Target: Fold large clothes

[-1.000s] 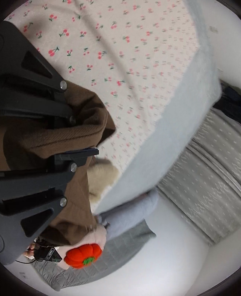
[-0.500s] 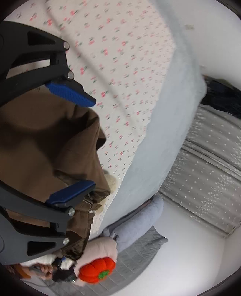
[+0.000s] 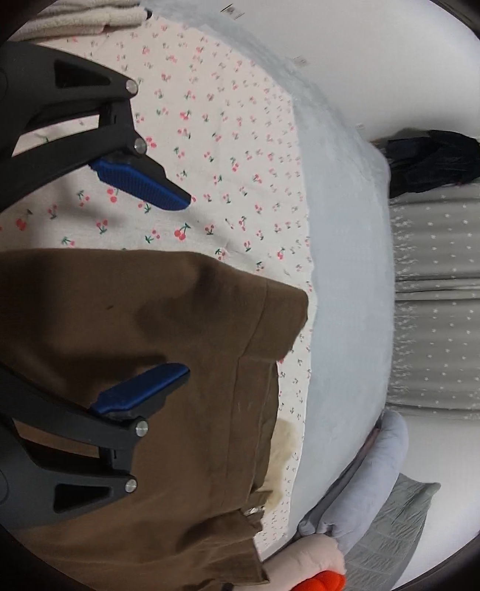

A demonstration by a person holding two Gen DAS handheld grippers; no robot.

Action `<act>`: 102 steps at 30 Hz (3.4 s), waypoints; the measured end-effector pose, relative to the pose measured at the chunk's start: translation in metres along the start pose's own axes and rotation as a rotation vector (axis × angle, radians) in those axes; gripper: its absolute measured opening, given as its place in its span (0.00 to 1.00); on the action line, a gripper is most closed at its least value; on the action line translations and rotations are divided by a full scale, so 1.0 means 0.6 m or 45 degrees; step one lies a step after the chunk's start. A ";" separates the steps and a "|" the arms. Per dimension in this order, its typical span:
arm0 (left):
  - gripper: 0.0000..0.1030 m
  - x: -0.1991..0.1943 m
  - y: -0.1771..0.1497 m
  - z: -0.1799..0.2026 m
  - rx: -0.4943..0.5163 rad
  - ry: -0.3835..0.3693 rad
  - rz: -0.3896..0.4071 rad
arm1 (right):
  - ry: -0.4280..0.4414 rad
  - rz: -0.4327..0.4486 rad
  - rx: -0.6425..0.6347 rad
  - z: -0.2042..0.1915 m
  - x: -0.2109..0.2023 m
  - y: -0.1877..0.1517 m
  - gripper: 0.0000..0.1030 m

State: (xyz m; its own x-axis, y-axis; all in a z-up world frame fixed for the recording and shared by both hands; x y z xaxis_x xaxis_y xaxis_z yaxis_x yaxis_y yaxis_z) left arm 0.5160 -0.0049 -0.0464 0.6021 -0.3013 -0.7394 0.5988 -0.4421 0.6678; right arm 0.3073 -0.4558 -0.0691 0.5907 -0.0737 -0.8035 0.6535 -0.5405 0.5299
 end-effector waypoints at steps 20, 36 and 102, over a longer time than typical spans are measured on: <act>0.20 0.127 -0.070 -0.054 -0.528 -0.232 0.003 | -0.125 0.017 0.112 0.016 0.152 -0.001 0.15; 0.79 -0.094 -0.022 0.033 -0.243 -0.118 0.188 | -0.118 0.296 -0.127 -0.097 -0.030 -0.002 0.63; 0.93 -0.119 -0.331 0.087 -1.222 -0.494 0.092 | 0.076 0.134 -0.368 -0.233 -0.082 -0.320 0.81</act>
State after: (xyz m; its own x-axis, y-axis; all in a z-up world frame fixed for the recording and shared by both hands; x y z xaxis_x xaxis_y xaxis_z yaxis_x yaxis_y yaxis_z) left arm 0.3266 0.0602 -0.1305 0.5437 -0.6271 -0.5578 0.8392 0.3955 0.3733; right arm 0.2191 -0.2313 -0.0934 0.6835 -0.0625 -0.7273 0.6897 -0.2711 0.6714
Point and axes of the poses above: each gripper's, at about its wrist camera, not at the fingertips, and x roughly the way its jaws point, z to its right, y to its top, the point moved 3 cm from there along x, roughly the way its jaws point, and after that the axes turned 9 degrees about x, right-handed, at the moved point
